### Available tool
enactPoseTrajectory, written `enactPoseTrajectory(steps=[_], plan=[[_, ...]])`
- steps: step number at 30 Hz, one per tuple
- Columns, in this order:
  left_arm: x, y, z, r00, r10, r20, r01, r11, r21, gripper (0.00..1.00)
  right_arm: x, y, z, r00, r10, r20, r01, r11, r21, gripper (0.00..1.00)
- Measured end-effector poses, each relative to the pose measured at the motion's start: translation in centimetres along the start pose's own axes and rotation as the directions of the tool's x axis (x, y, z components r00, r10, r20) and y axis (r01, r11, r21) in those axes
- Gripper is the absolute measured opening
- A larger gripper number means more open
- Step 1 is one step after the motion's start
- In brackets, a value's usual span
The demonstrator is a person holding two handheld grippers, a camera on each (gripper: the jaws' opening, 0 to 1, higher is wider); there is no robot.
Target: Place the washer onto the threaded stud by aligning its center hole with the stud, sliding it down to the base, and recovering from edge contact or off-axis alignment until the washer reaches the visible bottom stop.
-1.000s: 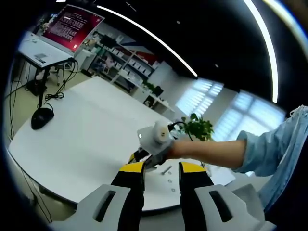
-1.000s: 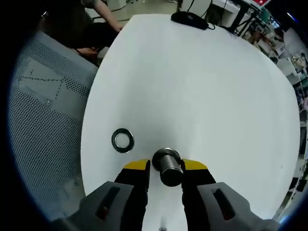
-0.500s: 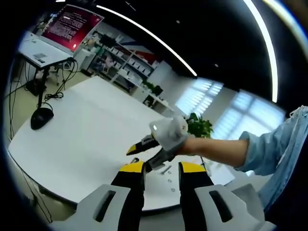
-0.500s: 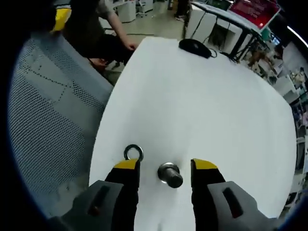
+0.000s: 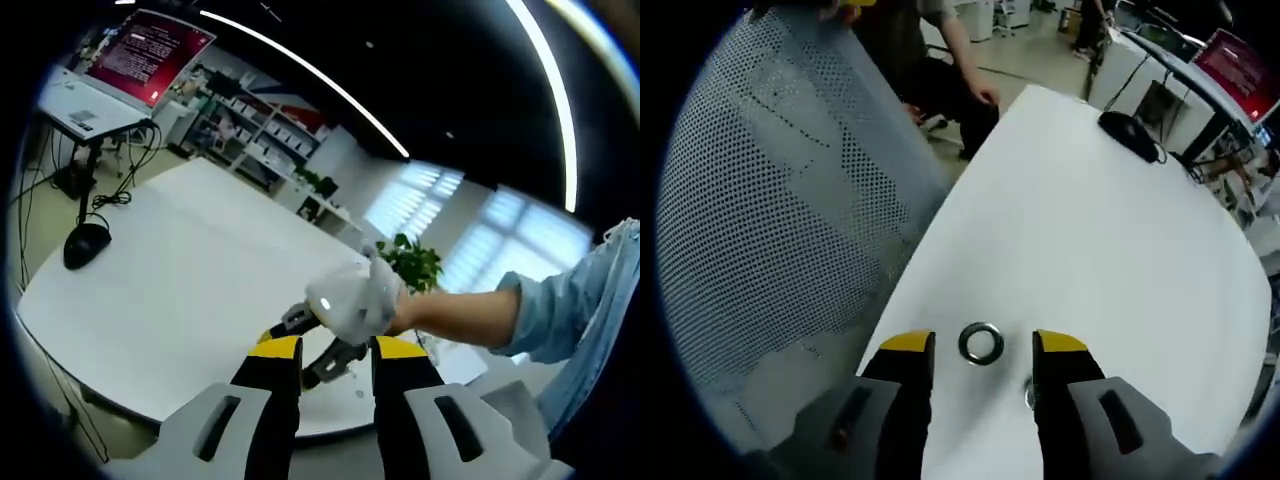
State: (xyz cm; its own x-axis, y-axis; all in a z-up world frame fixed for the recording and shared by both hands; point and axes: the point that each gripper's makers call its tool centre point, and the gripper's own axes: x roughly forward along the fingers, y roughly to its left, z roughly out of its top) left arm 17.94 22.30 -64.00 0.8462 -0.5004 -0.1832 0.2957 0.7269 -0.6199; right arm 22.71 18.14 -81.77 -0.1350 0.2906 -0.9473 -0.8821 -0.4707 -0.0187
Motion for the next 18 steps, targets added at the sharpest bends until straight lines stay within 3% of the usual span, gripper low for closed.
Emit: enactPoseTrajectory(steps=[5,11,15,18], plan=[[0.0,0.0,0.0,1.0,-0.003,-0.003,0.003,1.0,0.003,0.25,1.2,0.4,-1.0,0.998,0.014,-0.057,-0.014,1.0,-0.003,0.37],[0.0,0.0,0.0,1.0,-0.002,0.001,0.002,1.0,0.001,0.25,1.8,0.1,-1.4,0.997,0.008,-0.073,-0.007,1.0,0.02,0.36],[0.0,0.0,0.0,1.0,-0.001,0.003,0.001,1.0,0.0,0.26,2.3,0.0,-1.7,0.995,-0.005,-0.098,0.004,1.0,-0.014,0.34],[0.0,0.0,0.1,1.0,-0.002,0.009,0.002,1.0,-0.002,0.26,2.3,0.1,-1.7,0.995,0.01,-0.097,-0.008,1.0,0.023,0.3]])
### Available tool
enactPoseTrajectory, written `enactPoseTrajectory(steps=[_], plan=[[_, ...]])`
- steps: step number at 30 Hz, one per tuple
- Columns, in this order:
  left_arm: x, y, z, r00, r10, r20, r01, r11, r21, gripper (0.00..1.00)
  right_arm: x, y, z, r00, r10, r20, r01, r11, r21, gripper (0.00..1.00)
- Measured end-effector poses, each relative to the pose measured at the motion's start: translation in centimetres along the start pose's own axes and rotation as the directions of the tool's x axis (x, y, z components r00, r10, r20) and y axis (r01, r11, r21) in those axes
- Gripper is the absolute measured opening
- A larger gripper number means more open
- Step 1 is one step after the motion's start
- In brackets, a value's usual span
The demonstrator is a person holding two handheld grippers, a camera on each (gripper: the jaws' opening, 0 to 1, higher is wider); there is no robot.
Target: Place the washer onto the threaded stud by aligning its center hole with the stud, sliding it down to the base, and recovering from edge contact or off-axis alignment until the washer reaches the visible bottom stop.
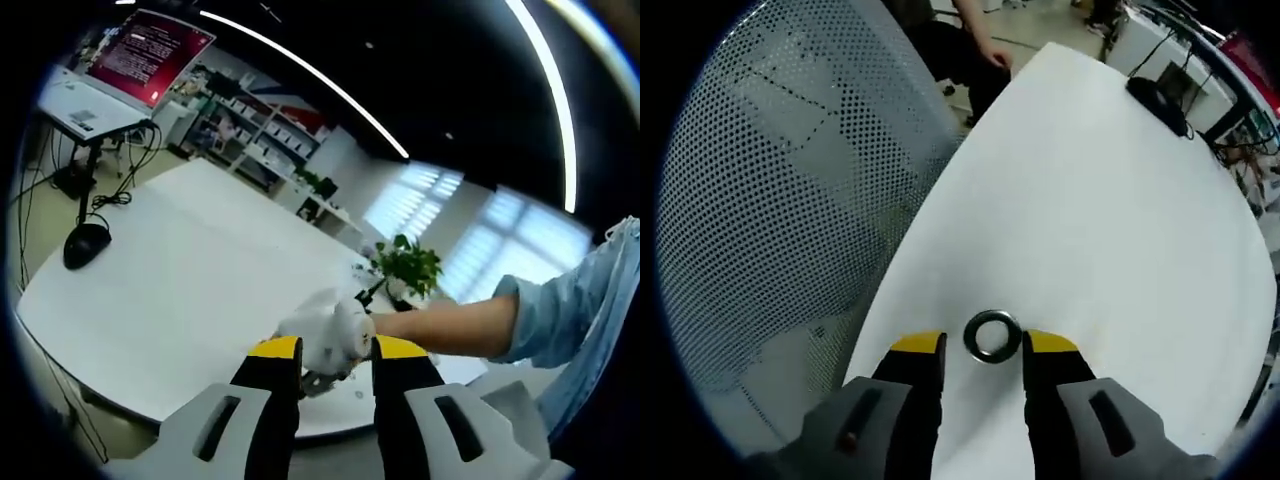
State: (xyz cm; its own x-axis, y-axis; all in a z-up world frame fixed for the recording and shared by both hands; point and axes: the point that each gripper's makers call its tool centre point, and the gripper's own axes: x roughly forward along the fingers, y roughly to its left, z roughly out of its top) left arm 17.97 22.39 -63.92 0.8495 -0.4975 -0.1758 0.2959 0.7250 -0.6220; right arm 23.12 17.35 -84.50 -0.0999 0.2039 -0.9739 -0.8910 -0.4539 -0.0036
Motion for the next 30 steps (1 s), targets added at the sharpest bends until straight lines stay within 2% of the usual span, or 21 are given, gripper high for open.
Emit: enactPoseTrajectory(steps=[3,10,16,19,30], plan=[[0.0,0.0,0.0,1.0,-0.001,0.001,0.001,1.0,0.0,0.26,0.1,-0.2,-0.1,1.0,0.0,0.018,0.0,1.0,0.0,0.25],[0.0,0.0,0.1,1.0,0.001,0.011,-0.001,1.0,-0.005,0.26,0.0,-0.1,0.1,0.999,-0.012,0.044,0.011,1.0,0.027,0.23],[-0.1,0.1,0.1,1.0,0.004,0.015,-0.004,1.0,-0.007,0.26,-0.4,-0.2,0.0,0.999,-0.048,0.025,0.047,0.998,0.039,0.22],[0.0,0.1,0.1,1.0,0.004,0.014,-0.004,1.0,-0.007,0.26,-1.5,-0.3,0.5,0.997,-0.054,0.059,0.05,0.996,0.072,0.22],[0.0,0.1,0.1,1.0,0.007,0.016,-0.007,1.0,-0.009,0.26,-5.4,-1.2,0.3,0.994,-0.075,0.085,0.067,0.993,0.095,0.22]])
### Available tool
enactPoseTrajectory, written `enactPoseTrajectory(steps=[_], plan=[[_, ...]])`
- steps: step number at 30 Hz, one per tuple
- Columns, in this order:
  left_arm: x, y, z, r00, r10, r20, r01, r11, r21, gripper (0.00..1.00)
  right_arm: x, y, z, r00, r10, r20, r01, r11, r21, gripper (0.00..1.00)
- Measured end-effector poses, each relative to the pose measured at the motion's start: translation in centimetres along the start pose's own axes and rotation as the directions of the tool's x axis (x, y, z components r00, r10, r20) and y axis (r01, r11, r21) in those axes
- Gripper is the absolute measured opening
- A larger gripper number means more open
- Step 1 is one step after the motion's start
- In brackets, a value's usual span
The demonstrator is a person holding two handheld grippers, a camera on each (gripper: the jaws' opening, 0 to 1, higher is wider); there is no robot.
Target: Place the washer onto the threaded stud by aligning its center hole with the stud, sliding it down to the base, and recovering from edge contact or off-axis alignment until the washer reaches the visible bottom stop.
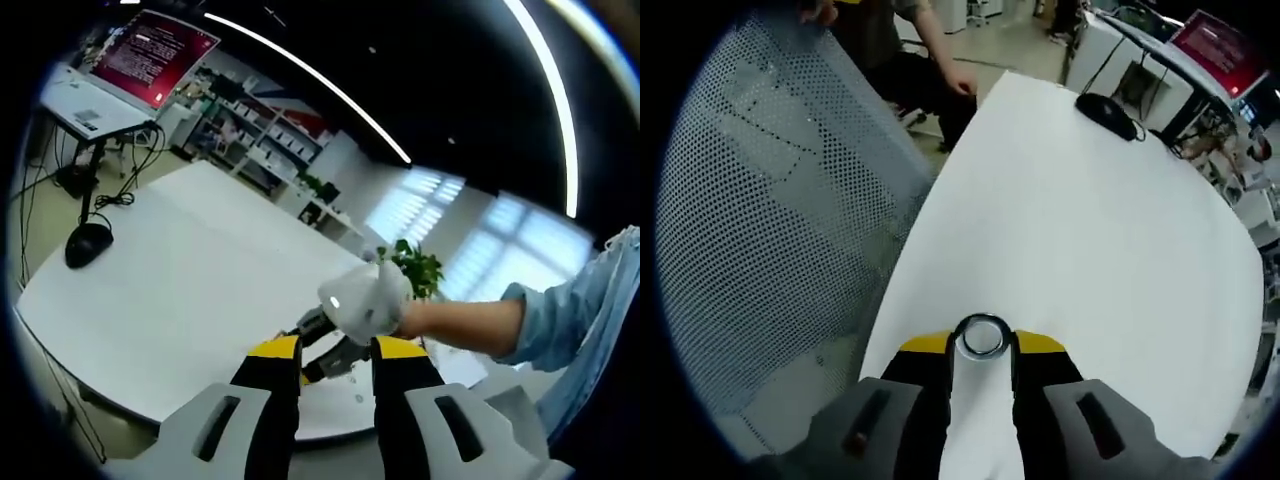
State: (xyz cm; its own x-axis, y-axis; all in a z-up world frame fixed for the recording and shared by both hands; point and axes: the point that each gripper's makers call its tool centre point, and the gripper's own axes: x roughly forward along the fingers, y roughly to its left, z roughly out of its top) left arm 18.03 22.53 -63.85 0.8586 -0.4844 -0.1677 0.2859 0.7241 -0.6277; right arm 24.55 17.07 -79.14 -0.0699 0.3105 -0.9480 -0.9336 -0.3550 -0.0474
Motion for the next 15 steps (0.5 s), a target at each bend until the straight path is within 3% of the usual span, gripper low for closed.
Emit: enactPoseTrajectory(steps=[12,15], plan=[[-0.1,0.0,0.1,1.0,0.003,0.006,-0.003,1.0,-0.004,0.26,-3.1,-2.5,-0.7,0.998,-0.057,-0.034,0.057,0.998,0.009,0.22],[-0.1,0.0,0.1,1.0,0.003,0.005,-0.003,1.0,-0.004,0.26,-3.3,-3.7,-1.5,0.991,-0.107,-0.082,0.106,0.994,-0.017,0.22]])
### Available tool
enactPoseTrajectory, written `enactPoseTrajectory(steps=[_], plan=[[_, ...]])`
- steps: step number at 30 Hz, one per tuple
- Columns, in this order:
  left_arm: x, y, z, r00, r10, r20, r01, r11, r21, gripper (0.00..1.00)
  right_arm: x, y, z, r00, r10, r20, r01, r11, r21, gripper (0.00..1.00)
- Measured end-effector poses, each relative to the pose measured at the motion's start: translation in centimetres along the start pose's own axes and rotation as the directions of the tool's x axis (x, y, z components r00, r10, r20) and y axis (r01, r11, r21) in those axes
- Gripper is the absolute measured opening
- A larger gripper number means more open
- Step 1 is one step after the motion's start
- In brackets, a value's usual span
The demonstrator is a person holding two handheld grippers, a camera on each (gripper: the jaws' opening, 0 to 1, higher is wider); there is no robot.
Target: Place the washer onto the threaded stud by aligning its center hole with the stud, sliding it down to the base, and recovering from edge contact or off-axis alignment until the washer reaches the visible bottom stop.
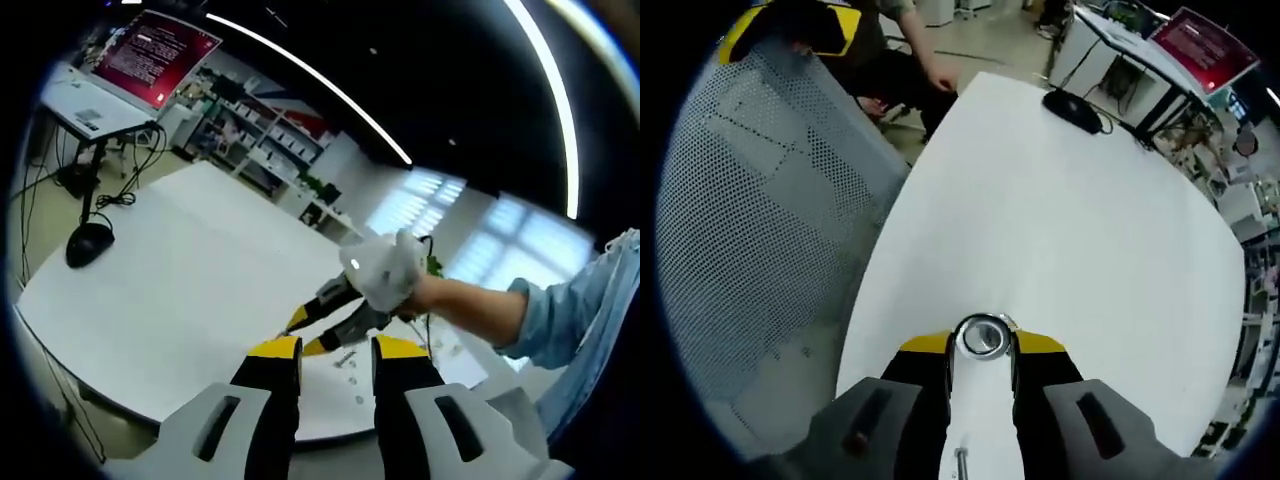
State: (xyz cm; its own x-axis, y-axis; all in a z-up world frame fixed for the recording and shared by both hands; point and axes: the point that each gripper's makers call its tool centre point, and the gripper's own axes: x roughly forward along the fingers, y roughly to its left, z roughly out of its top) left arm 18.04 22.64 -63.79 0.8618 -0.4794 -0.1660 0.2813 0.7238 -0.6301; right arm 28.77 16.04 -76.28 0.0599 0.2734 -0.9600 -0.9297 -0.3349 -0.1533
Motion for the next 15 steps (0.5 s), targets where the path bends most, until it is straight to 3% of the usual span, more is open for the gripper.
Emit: enactPoseTrajectory(steps=[15], plan=[[0.0,0.1,0.0,1.0,0.002,-0.001,-0.002,1.0,0.0,0.26,2.6,-1.5,-1.2,0.998,0.0,-0.063,0.0,1.0,0.0,0.22]])
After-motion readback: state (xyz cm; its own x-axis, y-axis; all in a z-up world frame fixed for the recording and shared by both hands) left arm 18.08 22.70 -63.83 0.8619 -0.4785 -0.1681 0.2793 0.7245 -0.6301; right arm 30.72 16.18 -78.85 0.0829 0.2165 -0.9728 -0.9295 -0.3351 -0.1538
